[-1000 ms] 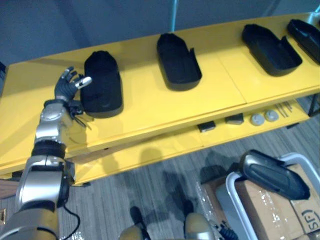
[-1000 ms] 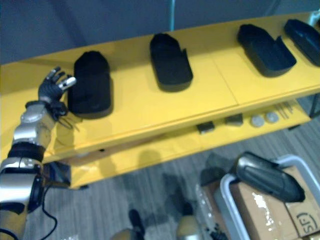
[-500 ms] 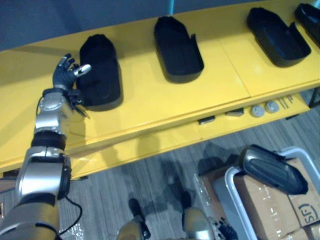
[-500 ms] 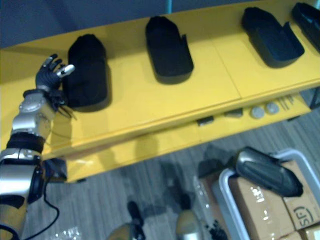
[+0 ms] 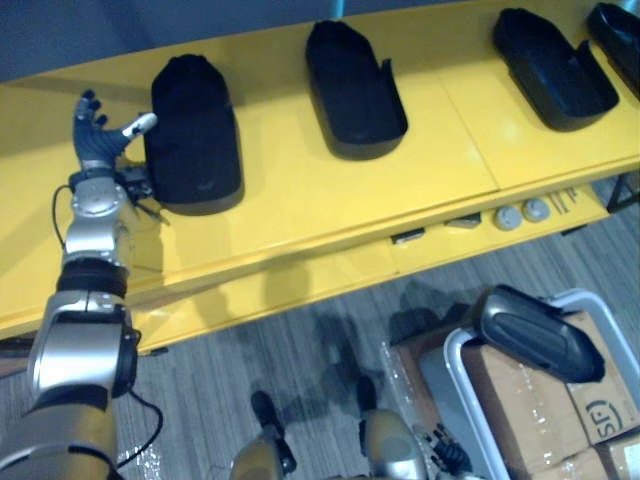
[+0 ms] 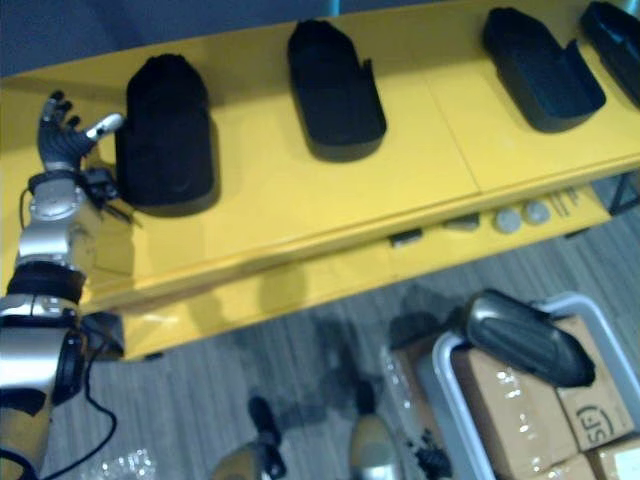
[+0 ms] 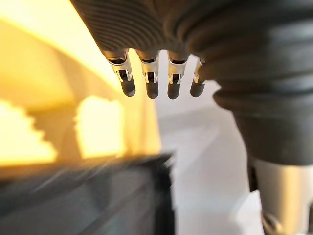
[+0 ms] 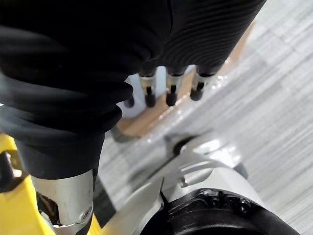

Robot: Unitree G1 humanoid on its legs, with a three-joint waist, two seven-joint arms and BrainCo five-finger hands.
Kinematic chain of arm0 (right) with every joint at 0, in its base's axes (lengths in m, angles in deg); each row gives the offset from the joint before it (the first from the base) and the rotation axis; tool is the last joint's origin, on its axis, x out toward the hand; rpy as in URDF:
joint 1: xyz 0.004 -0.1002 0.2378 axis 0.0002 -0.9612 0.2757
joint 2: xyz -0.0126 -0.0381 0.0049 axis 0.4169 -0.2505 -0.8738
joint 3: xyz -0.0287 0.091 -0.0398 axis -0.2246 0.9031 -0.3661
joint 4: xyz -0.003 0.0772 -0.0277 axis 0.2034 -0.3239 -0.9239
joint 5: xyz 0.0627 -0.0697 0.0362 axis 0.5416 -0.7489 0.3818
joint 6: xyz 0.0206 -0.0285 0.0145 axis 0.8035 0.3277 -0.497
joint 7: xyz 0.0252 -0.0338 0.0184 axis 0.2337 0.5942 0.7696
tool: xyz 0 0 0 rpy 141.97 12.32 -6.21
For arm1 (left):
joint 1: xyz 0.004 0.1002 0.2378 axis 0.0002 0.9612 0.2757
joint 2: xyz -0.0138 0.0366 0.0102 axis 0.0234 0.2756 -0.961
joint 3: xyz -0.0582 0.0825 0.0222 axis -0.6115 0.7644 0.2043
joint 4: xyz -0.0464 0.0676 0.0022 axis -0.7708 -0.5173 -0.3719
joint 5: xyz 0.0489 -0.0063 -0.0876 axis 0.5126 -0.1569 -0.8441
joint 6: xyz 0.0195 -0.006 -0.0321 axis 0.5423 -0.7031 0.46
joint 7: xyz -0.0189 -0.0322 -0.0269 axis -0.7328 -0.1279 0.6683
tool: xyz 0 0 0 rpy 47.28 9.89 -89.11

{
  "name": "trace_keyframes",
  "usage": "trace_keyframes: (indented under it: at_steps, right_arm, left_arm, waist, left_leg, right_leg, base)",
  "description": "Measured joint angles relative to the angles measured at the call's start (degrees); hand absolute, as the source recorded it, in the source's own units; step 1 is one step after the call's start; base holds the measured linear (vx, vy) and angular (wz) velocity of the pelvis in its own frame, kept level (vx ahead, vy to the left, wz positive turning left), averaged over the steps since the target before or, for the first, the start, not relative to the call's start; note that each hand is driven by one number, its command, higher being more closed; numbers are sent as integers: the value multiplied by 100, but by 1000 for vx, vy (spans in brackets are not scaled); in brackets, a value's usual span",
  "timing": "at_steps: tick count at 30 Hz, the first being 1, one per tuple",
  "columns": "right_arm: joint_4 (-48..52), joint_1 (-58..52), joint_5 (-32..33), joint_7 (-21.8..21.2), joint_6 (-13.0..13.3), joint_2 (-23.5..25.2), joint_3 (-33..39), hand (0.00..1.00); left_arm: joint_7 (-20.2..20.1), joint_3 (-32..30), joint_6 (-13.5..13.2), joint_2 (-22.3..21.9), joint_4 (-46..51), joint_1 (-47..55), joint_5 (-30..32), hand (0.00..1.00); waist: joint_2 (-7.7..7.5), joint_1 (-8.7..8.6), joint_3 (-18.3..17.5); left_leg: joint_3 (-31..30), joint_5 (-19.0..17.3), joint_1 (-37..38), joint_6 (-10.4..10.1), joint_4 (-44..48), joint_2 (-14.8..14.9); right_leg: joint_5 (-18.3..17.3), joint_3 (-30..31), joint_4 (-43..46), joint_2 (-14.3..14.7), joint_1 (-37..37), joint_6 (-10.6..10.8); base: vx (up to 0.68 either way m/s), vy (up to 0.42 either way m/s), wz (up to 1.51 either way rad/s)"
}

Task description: Walk over and take plastic housings, then place them on the shelf

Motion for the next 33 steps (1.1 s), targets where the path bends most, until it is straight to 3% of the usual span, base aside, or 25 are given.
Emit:
trace_keyframes:
  at_steps: [1, 2, 7, 11, 15, 17, 22, 25, 28, 33]
  right_arm:
    - [5, 0, 0, 5, 10, -1, 1, 0]
    - [3, -4, 1, 9, 11, -5, 2, 0]
    - [34, -66, 23, 171, 17, -40, 19, 0]
    - [17, -136, 20, 284, 0, -96, 82, 0]
    - [-190, -213, -9, 371, -3, -145, 244, 0]
    - [-300, -216, -31, 374, -2, -147, 362, 0]
    - [-506, -213, -287, 361, -1, -83, 598, 0]
    - [-529, -238, -295, 355, -5, 58, 658, 0]
    - [-555, -224, -293, 347, -4, 195, 704, 0]
    - [-657, -106, -289, 326, -4, 225, 696, 0]
  left_arm:
    - [186, -144, -112, 1, 202, 106, 181, 0]
    - [304, -186, -160, 1, 298, 175, 246, 100]
    - [888, -565, -359, -6, 1575, 1117, 876, 100]
    - [833, -823, -471, -109, 3209, 2058, 1117, 100]
    - [-64, -1203, -732, -603, 5271, 3464, 858, 100]
    - [-800, -1253, -756, -922, 6002, 4211, 308, 100]
    - [-2131, -1248, -731, -1883, 6606, 5771, -301, 100]
    - [-2456, -1117, -704, -2177, 6578, 6188, -500, 100]
    - [-2504, -546, -704, -2515, 6283, 6523, -497, 100]
    - [-2458, 264, -712, -2765, 5724, 6584, -432, 100]
  waist:
    - [4, 5, 1]
    - [18, 14, -6]
    - [184, 115, -109]
    - [443, 315, -339]
    - [587, 514, -850]
    - [606, 662, -990]
    - [504, 956, -1169]
    - [311, 953, -1201]
    - [131, 984, -1289]
    - [65, 977, -1319]
  left_leg:
    - [-16, 3, 59, -1, 0, 1]
    - [-25, 3, 85, -1, 0, 1]
    - [-210, 71, 183, -21, -4, -23]
    - [-466, 123, 205, -38, -27, -14]
    - [-682, 118, 205, -44, -41, -44]
    - [-763, 116, 261, -47, -43, -53]
    - [-844, 111, 263, -40, -44, -98]
    - [-992, 116, 264, -34, -44, -146]
    - [-1087, 103, 271, -20, -45, -212]
    - [-1081, 82, 267, 8, -45, -241]
  right_leg:
    - [-14, -39, -5, -3, 75, -4]
    - [-22, -46, -5, -3, 109, -3]
    - [-179, -327, -22, -50, 352, 55]
    - [-212, -582, -53, -45, 556, 41]
    - [-234, -844, -216, -62, 804, 121]
    - [-224, -931, -294, -61, 943, 135]
    - [-186, -1030, -482, -82, 1094, 175]
    - [-198, -1208, -519, -113, 1202, 169]
    - [-250, -1303, -528, -166, 1269, 167]
    - [-279, -1311, -531, -188, 1264, 166]
  base:
    - [-13, -16, 10]
    - [-12, -13, 8]
    - [-29, -30, 20]
    - [-25, -36, 33]
    - [12, -18, 31]
    - [-5, -17, 23]
    - [-25, 5, 10]
    - [-18, 10, 26]
    - [13, 18, 19]
    - [11, 4, 1]
